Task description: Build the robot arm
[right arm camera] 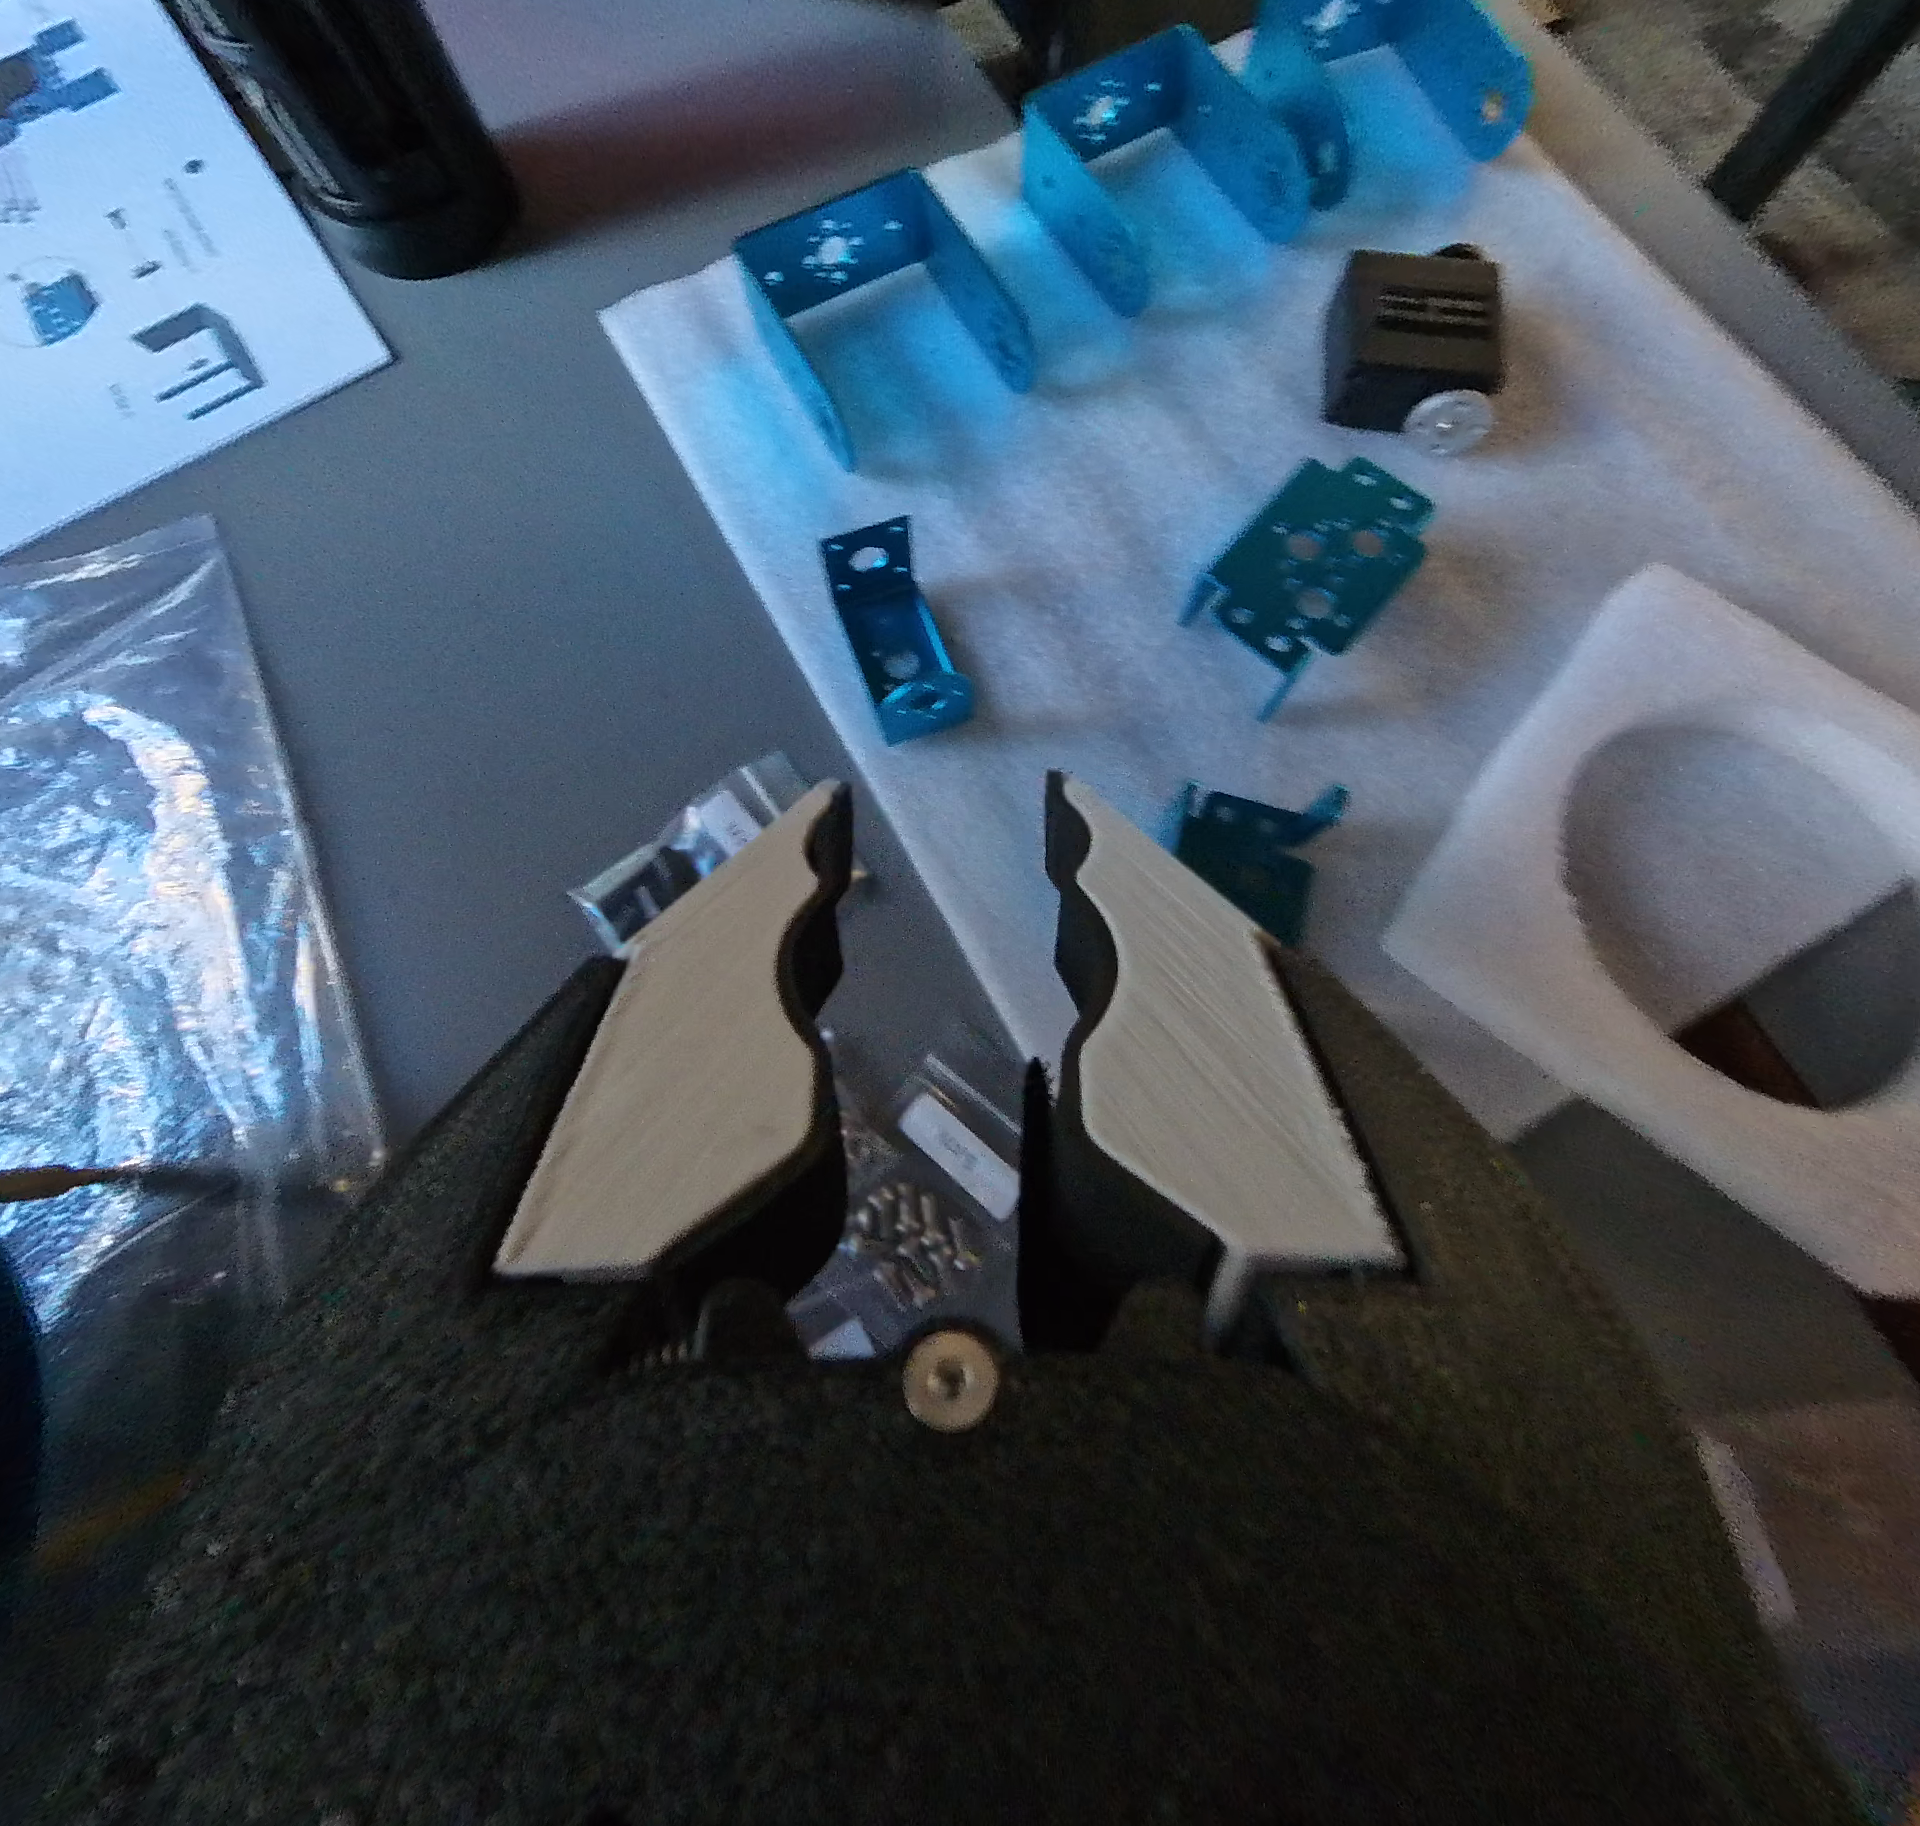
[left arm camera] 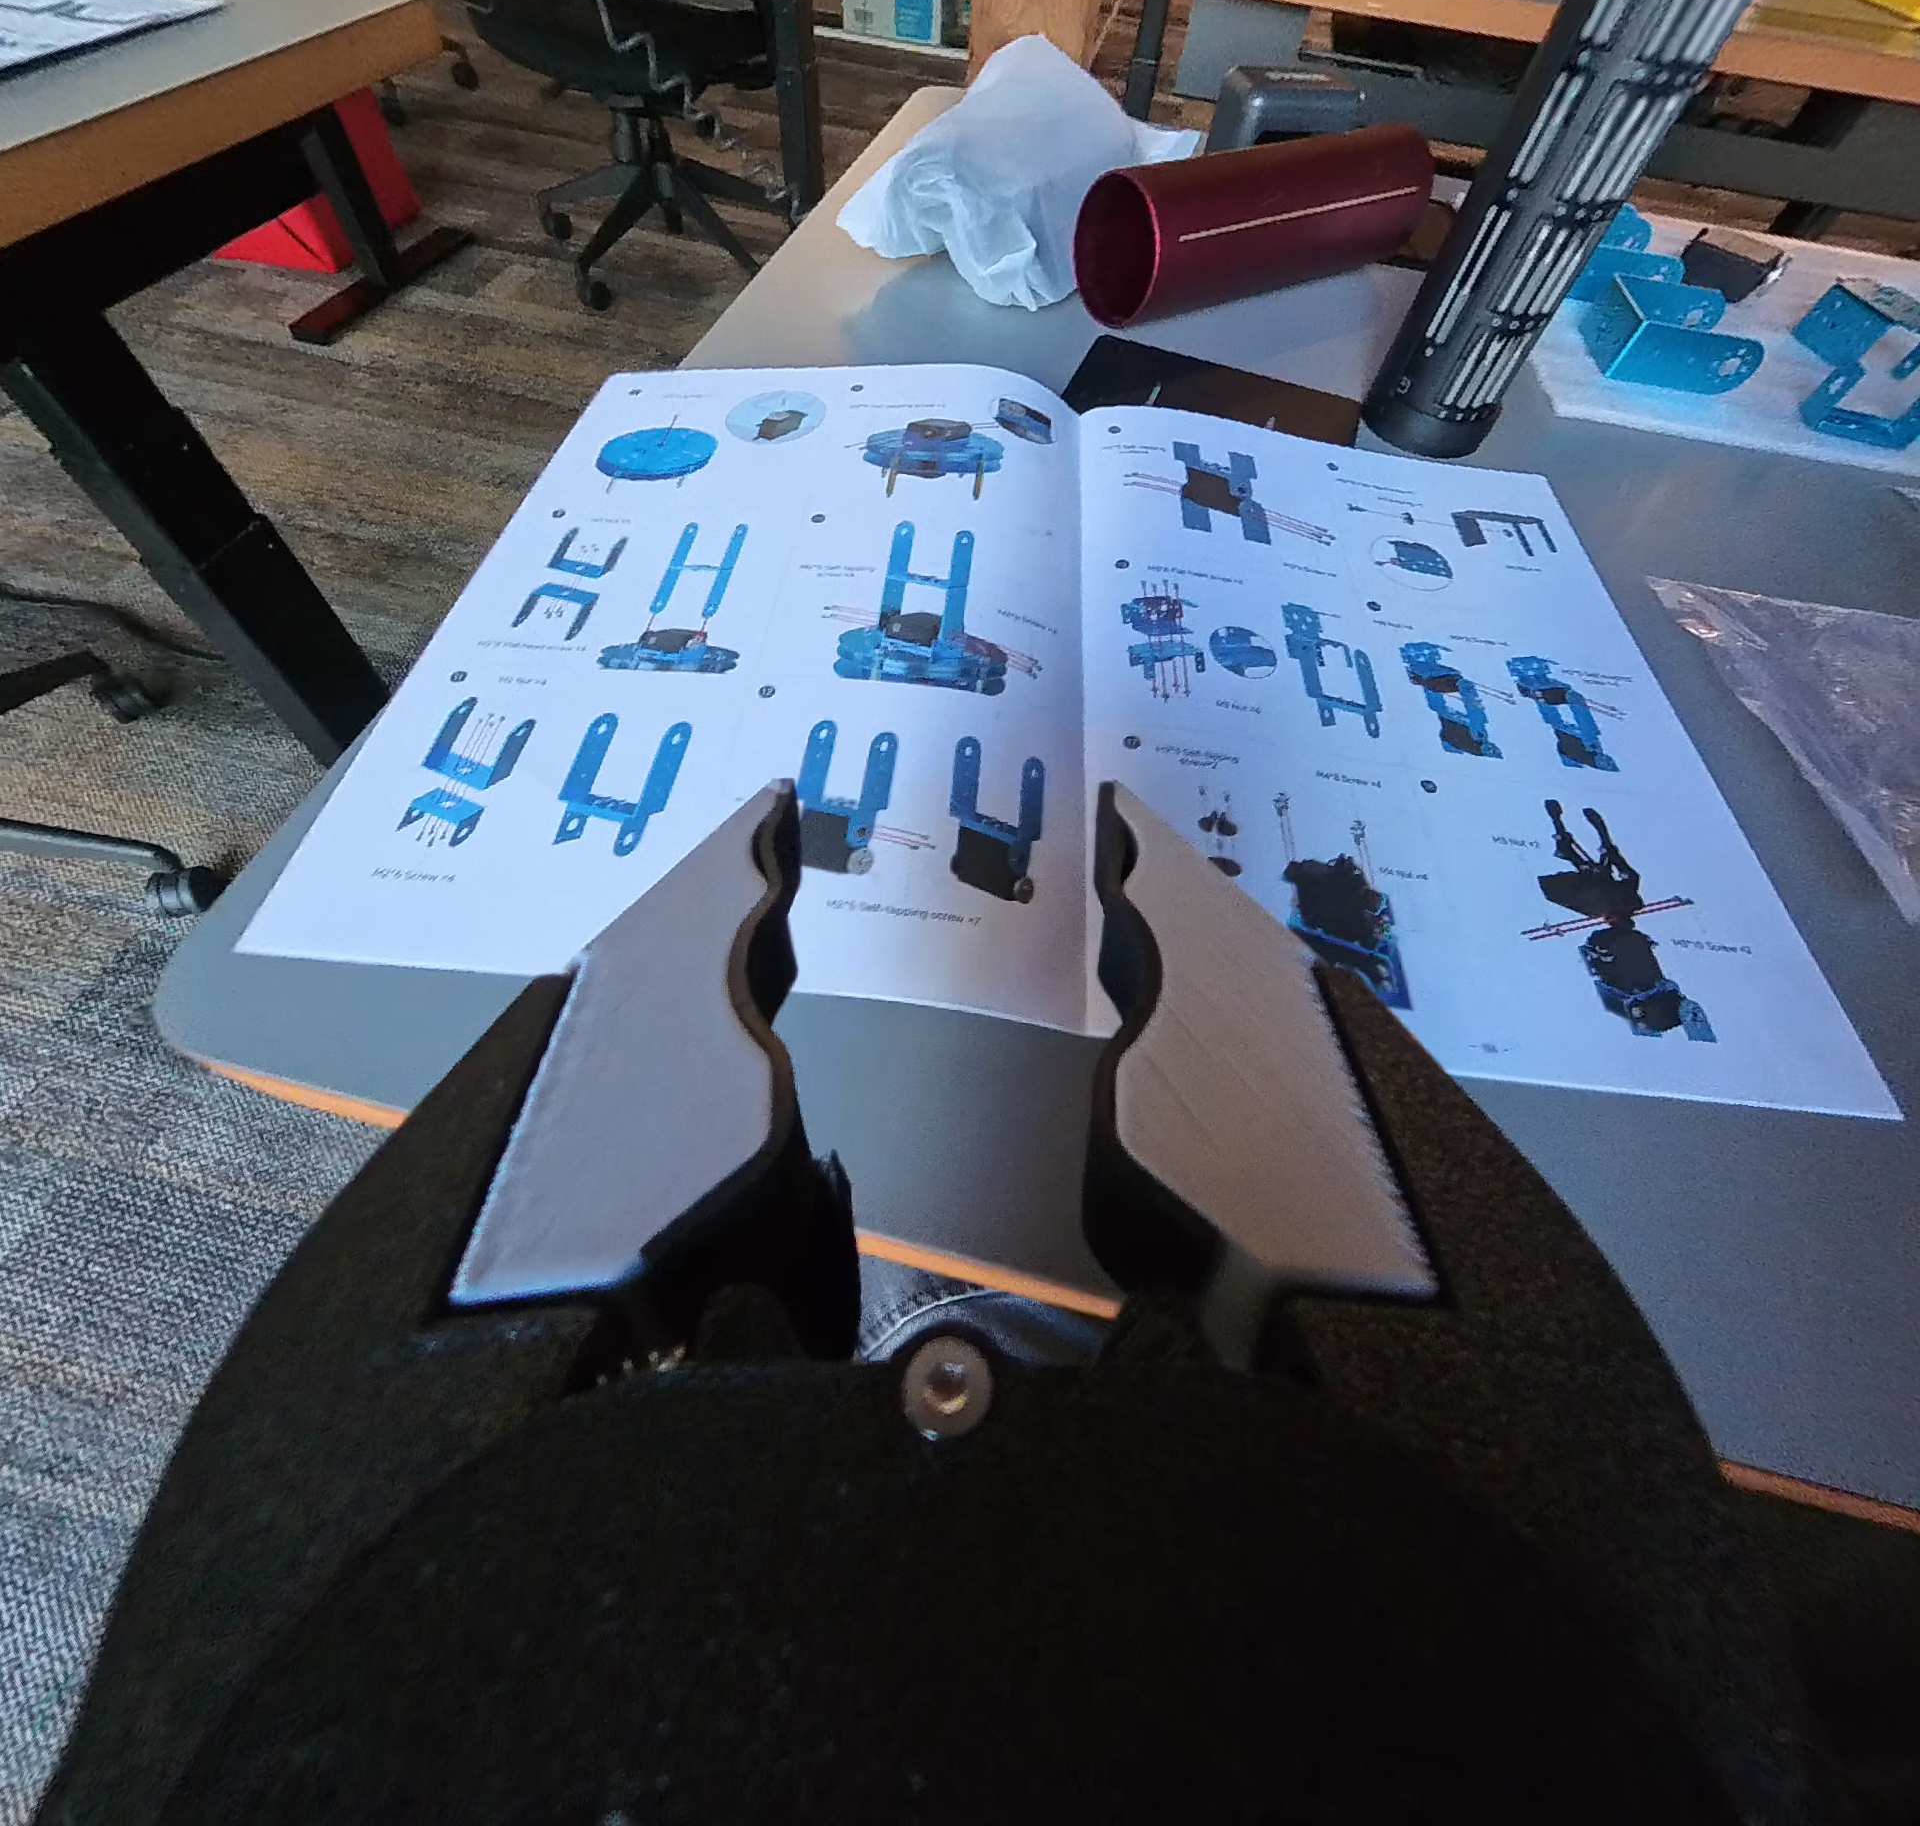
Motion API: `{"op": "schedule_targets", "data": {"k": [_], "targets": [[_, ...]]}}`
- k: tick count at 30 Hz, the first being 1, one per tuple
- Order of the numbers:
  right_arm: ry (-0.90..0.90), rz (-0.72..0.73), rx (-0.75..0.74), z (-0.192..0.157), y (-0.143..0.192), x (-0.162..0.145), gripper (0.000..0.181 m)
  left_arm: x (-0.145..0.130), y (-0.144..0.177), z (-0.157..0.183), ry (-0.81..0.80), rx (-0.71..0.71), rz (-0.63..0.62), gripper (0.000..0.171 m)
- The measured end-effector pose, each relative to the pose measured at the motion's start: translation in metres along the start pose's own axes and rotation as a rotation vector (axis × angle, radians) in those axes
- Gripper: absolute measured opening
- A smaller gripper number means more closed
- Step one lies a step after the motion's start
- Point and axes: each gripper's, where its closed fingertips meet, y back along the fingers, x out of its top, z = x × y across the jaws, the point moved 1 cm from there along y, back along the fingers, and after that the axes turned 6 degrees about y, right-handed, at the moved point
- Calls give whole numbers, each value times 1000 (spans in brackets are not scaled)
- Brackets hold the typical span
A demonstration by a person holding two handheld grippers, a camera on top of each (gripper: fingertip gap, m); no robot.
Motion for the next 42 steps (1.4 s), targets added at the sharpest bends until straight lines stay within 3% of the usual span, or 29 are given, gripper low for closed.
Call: {"op": "schedule_targets", "data": {"k": [3, 6, 10, 16, 18, 20, 21, 24, 26, 28, 30, 33, 35, 38, 42], "targets": [[-6, 45, 83, -20, -12, 10, 43, 1, -3, 9, -20, -12, 1, 57], [48, 3, 46, -23, -25, 10, 47, 3, -5, 16, -38, -15, 1, 57], [33, -14, 60, -20, -37, 35, 44, 8, -4, 24, -66, -19, 14, 57], [172, -110, 214, -25, -87, 66, 45, 11, 0, 33, -78, -17, 41, 57], [202, -161, 262, -31, -103, 64, 36, 8, 2, 35, -85, -19, 36, 57], [248, -234, 259, -32, -113, 55, 6, 5, 5, 34, -102, -11, 37, 57], [277, -241, 248, -32, -114, 54, 2, 4, 8, 33, -113, -6, 38, 57], [330, -247, 221, -33, -102, 62, 1, 1, 14, 27, -144, 8, 45, 56], [383, -191, 235, -48, -77, 82, 1, 0, 17, 24, -149, 6, 51, 56], [466, -148, 277, -80, -41, 101, 1, 0, 20, 21, -145, -4, 60, 56], [547, -131, 395, -133, -7, 108, 1, 0, 22, 19, -138, -15, 68, 56], [675, -195, 565, -207, 25, 89, 1, 0, 24, 17, -126, -33, 82, 56], [737, -276, 623, -234, 30, 67, 1, -2, 26, 18, -127, -43, 81, 56], [761, -380, 658, -247, 19, 41, 1, -4, 30, 17, -137, -35, 80, 56], [814, -415, 702, -239, 0, 20, 1, -10, 38, 16, -145, -29, 61, 56]]}}
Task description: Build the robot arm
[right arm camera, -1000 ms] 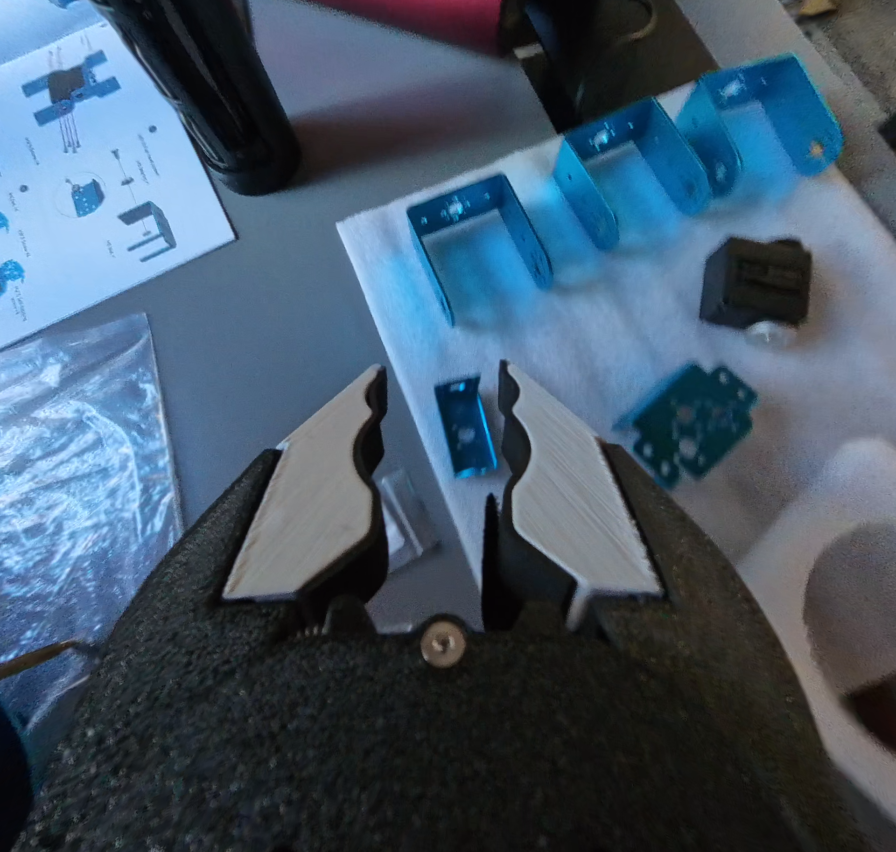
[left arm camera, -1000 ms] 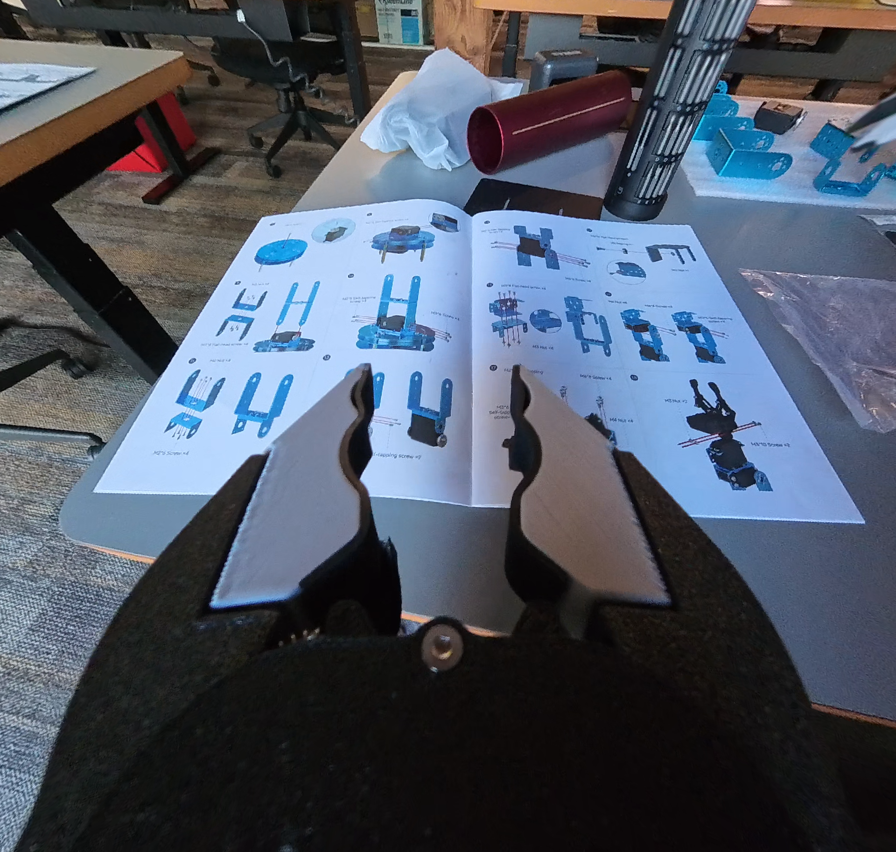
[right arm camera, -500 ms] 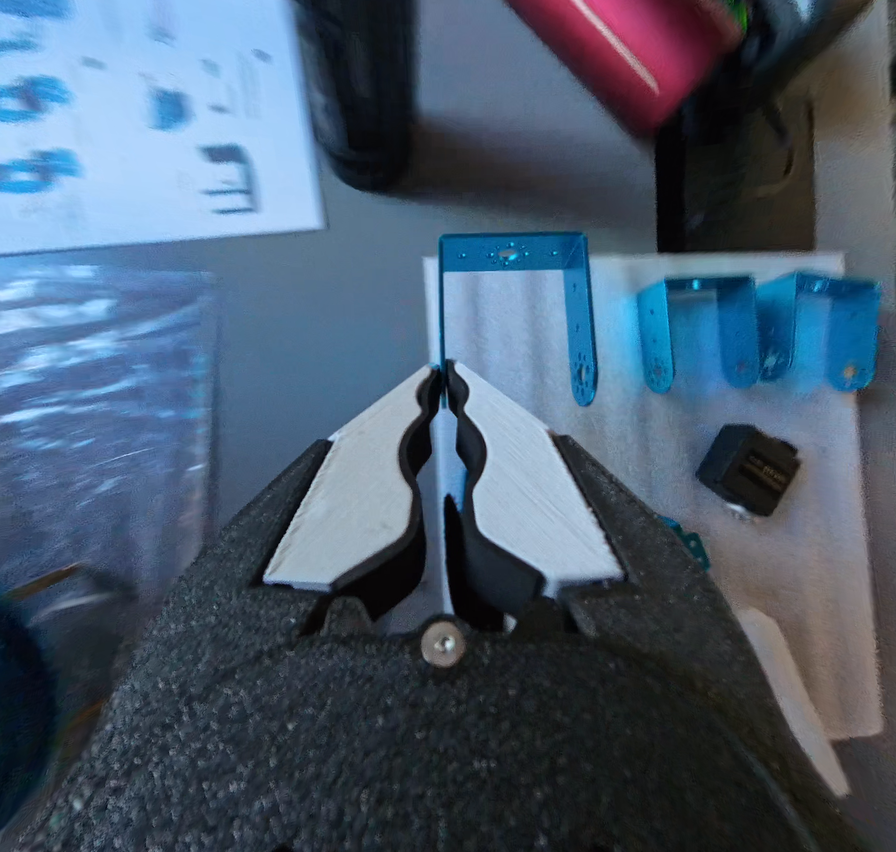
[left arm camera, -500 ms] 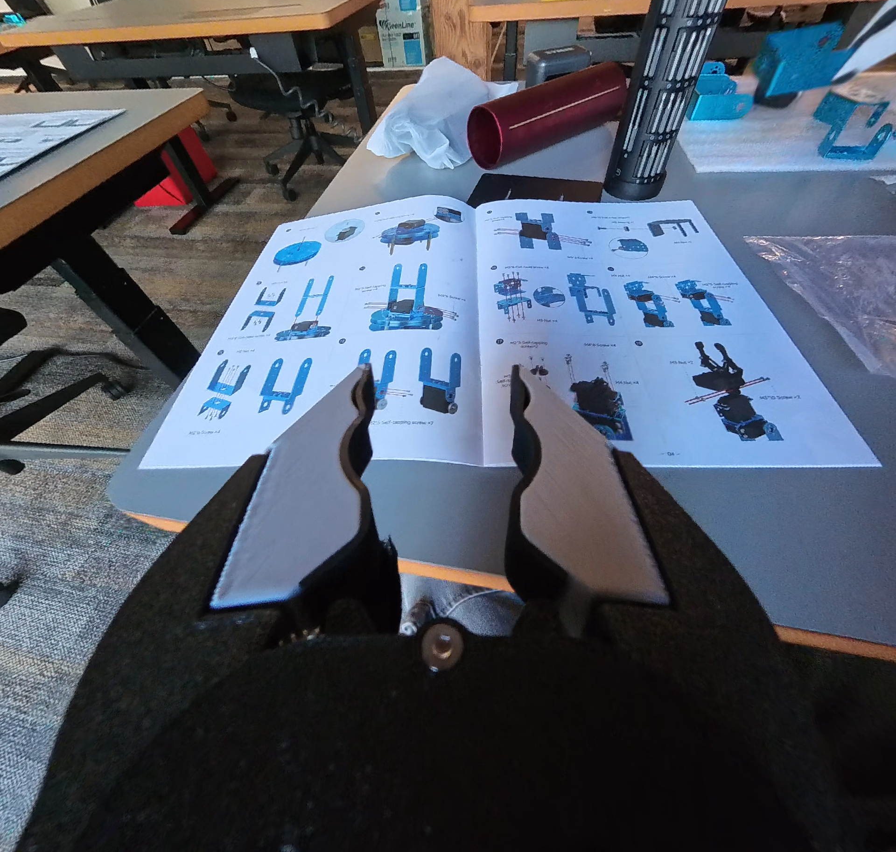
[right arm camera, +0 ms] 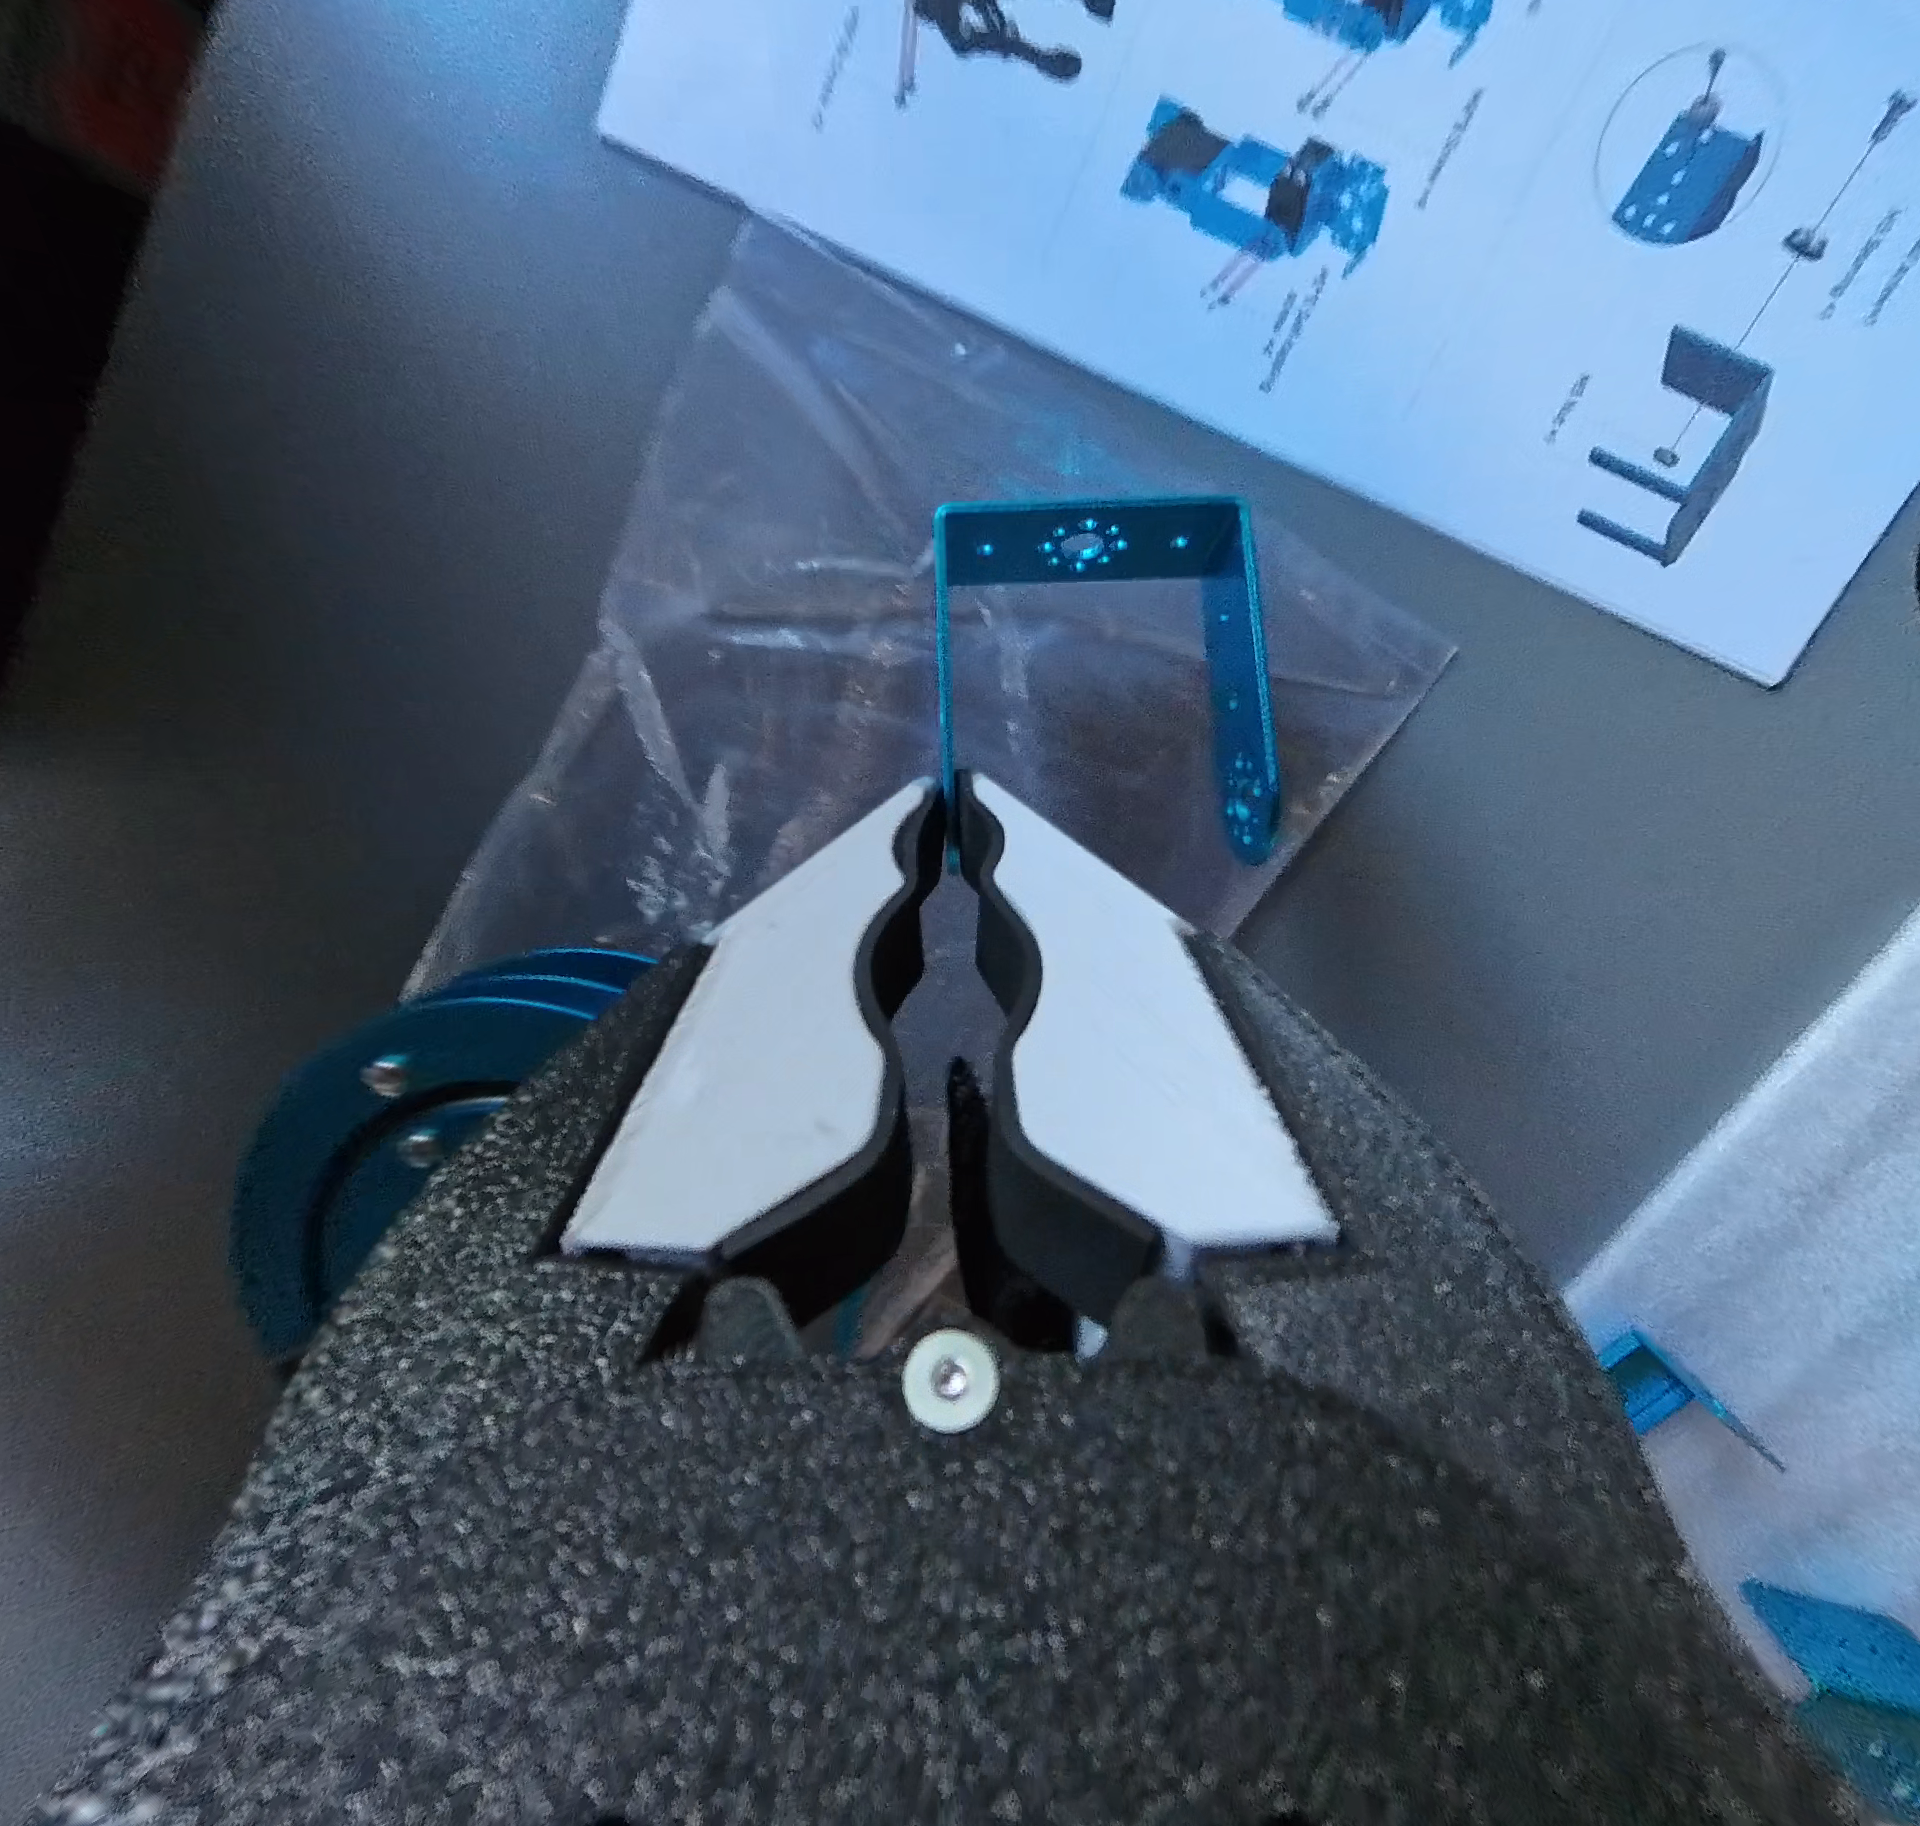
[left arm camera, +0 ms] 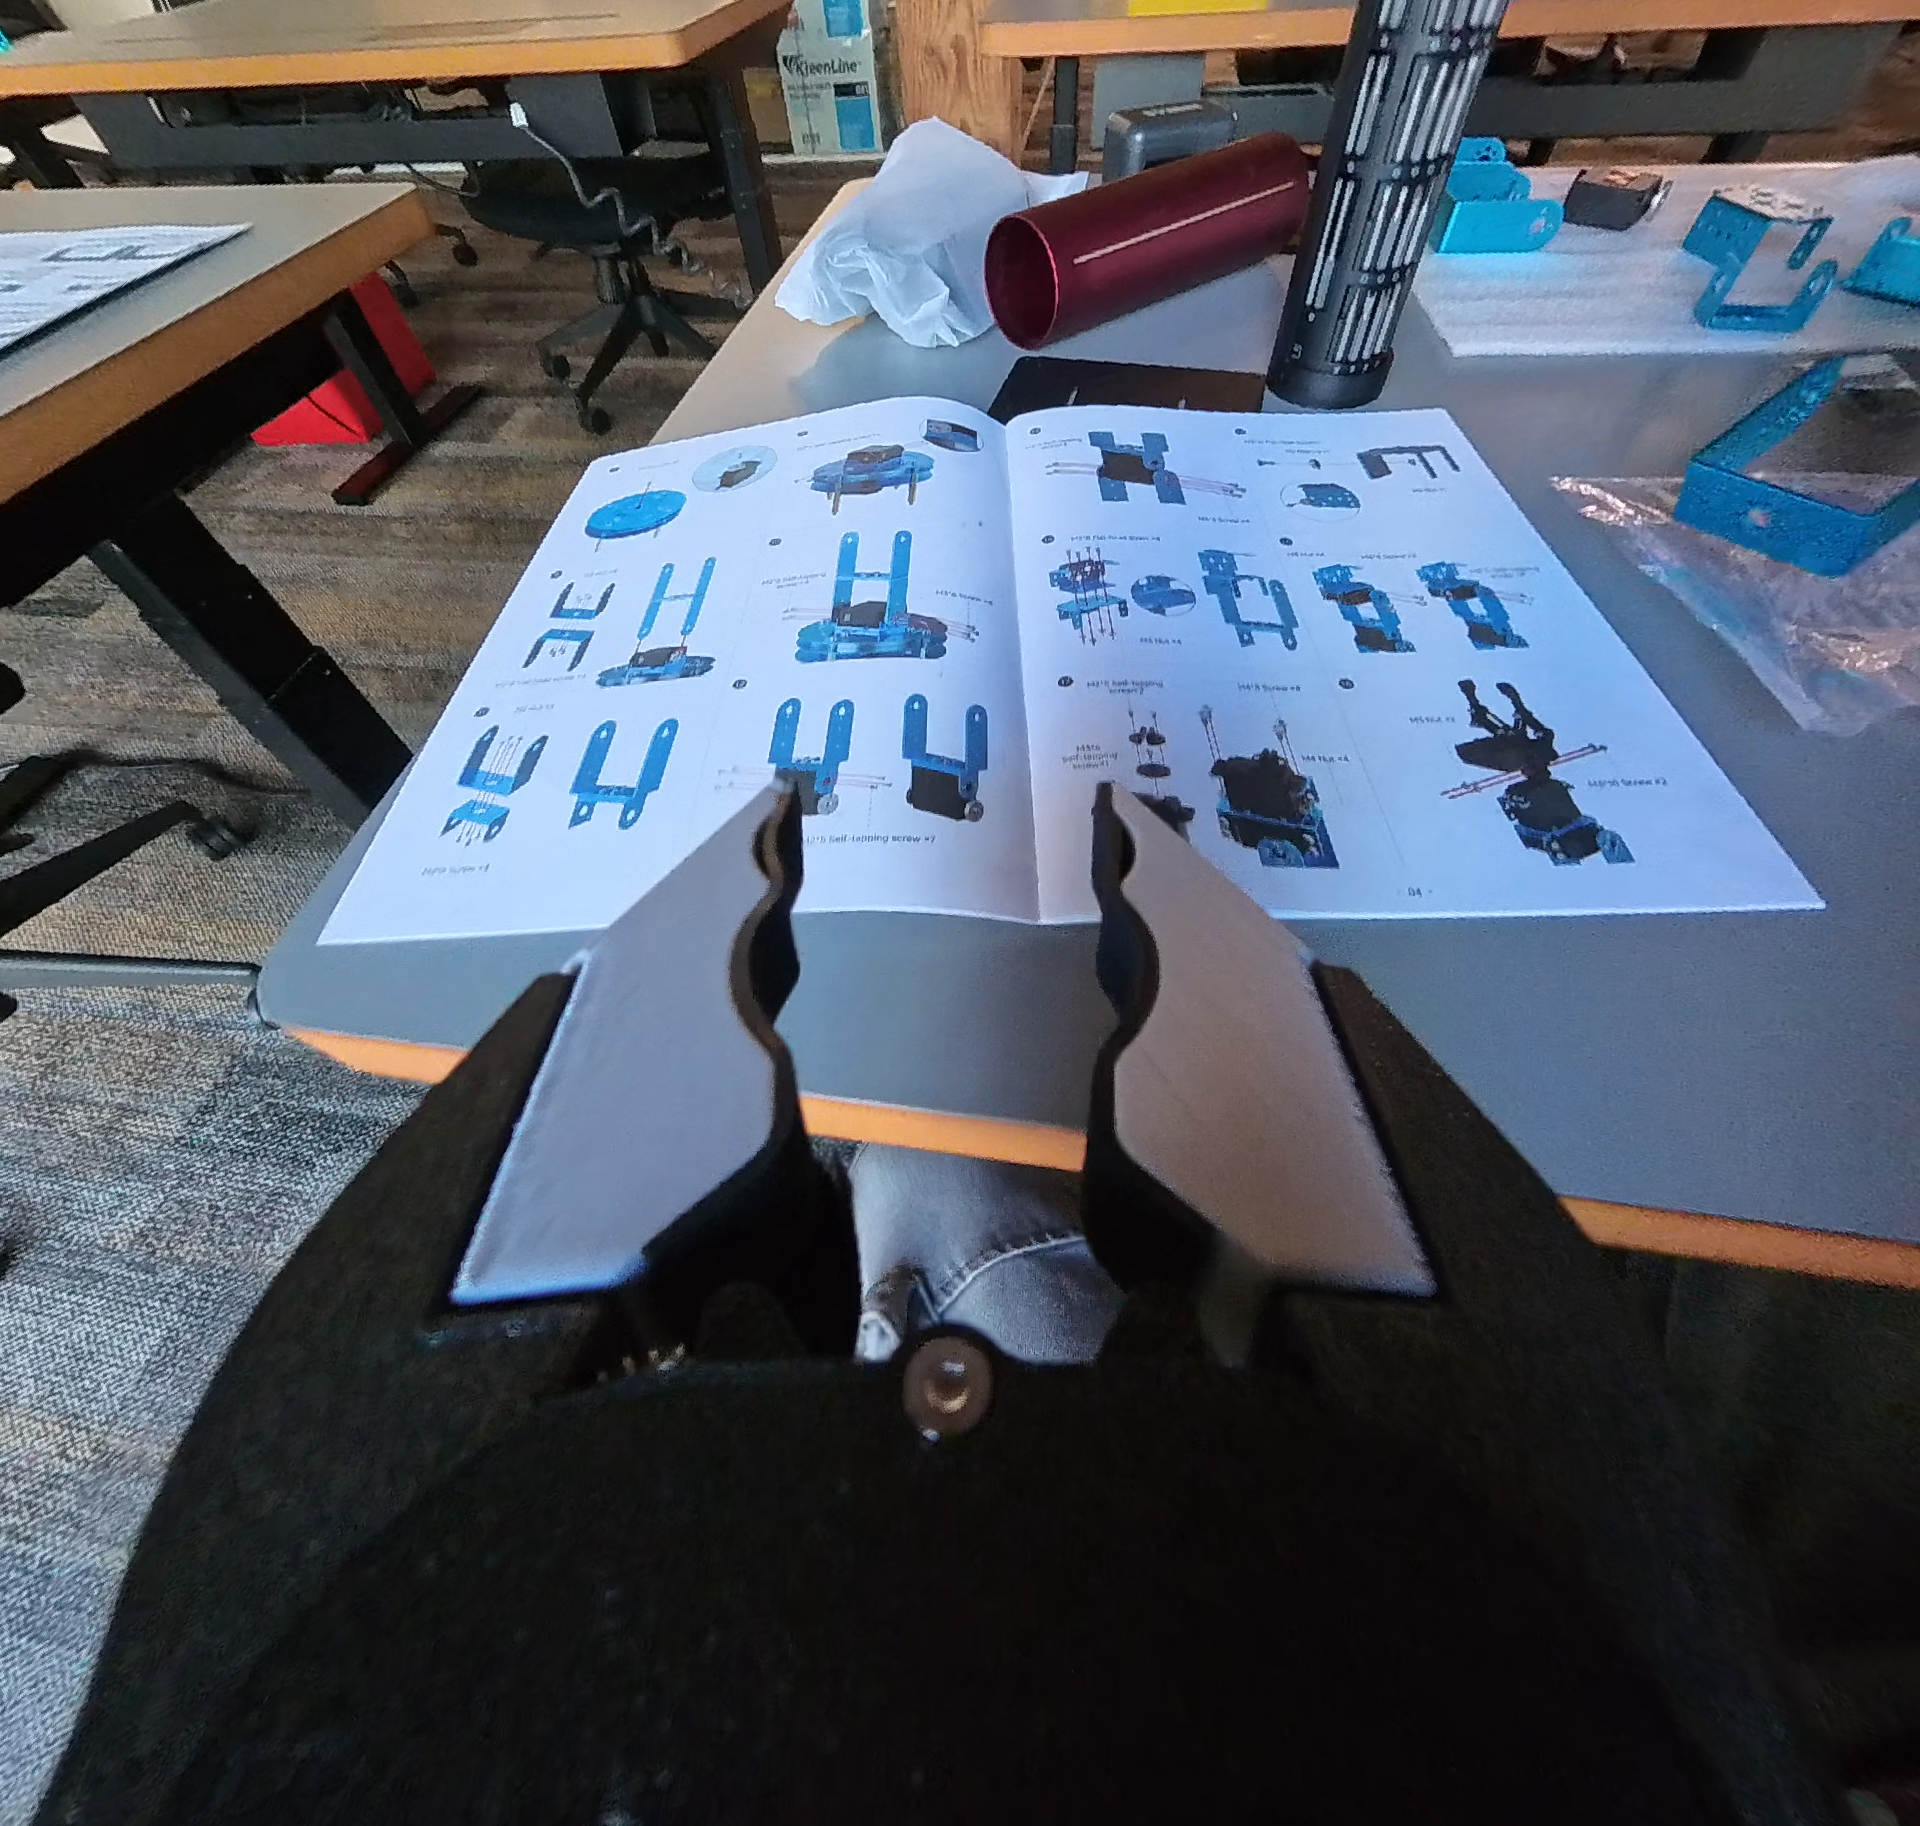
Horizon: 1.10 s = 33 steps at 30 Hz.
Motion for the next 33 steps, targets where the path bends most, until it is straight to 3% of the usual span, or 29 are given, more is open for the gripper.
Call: {"op": "schedule_targets", "data": {"k": [6, 13, 16, 21, 24, 27, 29, 33], "targets": [[-9, -24, 129, 3, -20, -19, 2, -9, 9, -3, 24, 14, -14, 56], [-20, -71, 171, -2, -34, -32, 7, -10, -2, -6, 28, 34, -24, 56], [-52, -23, 167, 0, -33, -32, 7, -7, -11, -3, 32, 17, -24, 56], [-127, 153, 117, 14, 3, -22, 31, -2, -24, 1, 10, 9, -31, 56], [-164, 283, -18, 48, 41, -21, 39, 0, -31, 1, 8, 4, -33, 56], [-202, 395, -228, 104, 70, -30, 40, 1, -36, 2, 9, -5, -40, 56], [-235, 426, -348, 146, 83, -46, 39, 3, -39, 1, -2, 0, -38, 56], [-348, 539, -442, 225, 93, -84, 43, 3, -44, 2, -1, -4, -45, 56]]}}
